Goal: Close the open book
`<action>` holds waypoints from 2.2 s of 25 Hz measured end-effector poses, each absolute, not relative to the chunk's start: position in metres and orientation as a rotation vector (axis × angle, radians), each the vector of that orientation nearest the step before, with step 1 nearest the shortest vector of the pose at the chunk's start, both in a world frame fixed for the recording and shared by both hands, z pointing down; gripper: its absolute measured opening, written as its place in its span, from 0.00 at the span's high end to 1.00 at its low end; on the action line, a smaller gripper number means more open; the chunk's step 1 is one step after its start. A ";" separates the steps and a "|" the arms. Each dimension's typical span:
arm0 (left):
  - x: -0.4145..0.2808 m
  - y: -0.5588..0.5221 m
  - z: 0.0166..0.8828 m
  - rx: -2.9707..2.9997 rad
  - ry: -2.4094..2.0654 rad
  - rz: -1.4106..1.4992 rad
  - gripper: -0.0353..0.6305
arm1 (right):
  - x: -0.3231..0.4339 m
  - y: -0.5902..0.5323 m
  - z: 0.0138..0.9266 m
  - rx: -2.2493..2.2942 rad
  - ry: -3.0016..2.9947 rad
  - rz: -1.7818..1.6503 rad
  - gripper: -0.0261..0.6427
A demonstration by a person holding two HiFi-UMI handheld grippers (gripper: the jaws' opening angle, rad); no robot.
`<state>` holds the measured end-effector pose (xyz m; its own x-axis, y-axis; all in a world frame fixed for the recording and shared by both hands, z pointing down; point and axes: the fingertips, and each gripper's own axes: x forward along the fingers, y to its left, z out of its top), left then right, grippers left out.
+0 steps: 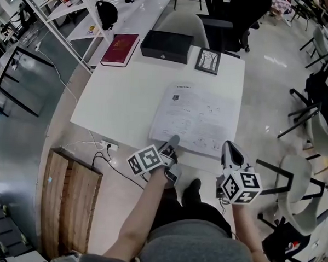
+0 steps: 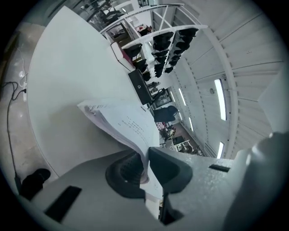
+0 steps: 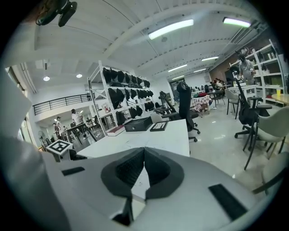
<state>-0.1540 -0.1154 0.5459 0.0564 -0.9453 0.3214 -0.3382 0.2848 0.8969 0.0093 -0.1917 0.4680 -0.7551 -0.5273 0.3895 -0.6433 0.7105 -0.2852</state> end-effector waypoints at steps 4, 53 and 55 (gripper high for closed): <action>-0.148 -0.118 0.542 1.311 -1.536 -0.631 0.90 | 0.017 -0.192 0.469 0.956 -2.633 0.599 0.96; -0.056 -0.163 0.569 1.809 -1.446 0.550 0.91 | 0.101 -0.186 0.470 1.422 -2.485 0.692 0.96; -0.053 -0.164 0.570 1.823 -1.427 0.584 0.90 | 0.103 -0.186 0.470 1.435 -2.481 0.692 0.96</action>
<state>-0.0533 -0.1638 0.5701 0.2790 -0.6217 0.7319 -0.9564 -0.1116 0.2698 0.1025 -0.1862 0.4700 -0.5122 -0.7665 0.3874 -0.8564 0.4216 -0.2981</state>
